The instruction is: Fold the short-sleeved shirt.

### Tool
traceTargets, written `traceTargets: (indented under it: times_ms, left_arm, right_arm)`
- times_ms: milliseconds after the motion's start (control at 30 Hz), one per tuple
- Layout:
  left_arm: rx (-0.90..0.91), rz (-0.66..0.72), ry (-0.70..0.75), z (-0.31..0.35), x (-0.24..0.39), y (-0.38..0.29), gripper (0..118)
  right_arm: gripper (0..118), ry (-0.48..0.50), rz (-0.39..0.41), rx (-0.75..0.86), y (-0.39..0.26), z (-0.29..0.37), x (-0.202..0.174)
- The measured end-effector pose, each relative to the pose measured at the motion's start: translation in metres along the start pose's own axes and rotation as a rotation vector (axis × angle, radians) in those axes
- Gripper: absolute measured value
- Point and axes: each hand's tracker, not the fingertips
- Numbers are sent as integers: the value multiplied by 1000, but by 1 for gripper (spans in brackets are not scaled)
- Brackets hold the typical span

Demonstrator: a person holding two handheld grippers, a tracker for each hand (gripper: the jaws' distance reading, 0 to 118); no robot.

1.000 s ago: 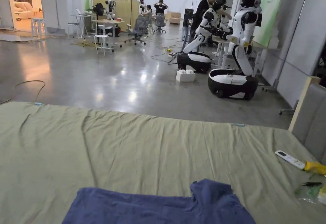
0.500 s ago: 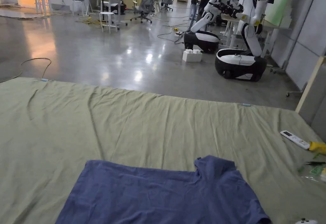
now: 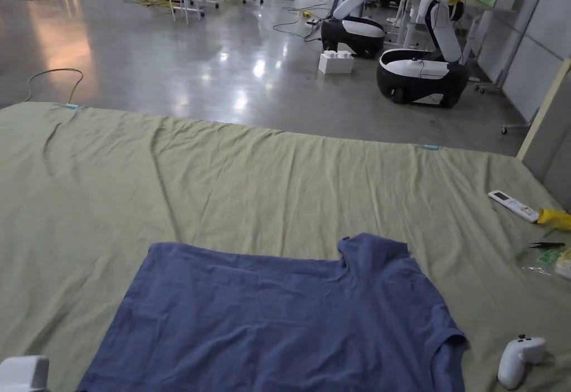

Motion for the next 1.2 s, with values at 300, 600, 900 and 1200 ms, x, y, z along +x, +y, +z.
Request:
traceTargets:
  times_ms: [300, 600, 900, 1200]
  left_arm:
    - [430, -52, -55, 1, 31, 32, 56]
    - [714, -31, -51, 11, 52, 46, 7]
    - [730, -111, -52, 19, 66, 43, 3]
    - [418, -30, -92, 30, 19, 22, 3]
  right_arm:
    - [70, 14, -88, 389, 29, 6, -28]
    - [11, -8, -156, 726, 61, 28, -53]
    - [3, -23, -102, 811, 72, 40, -56]
    - [3, -6, -72, 746, 67, 31, -54]
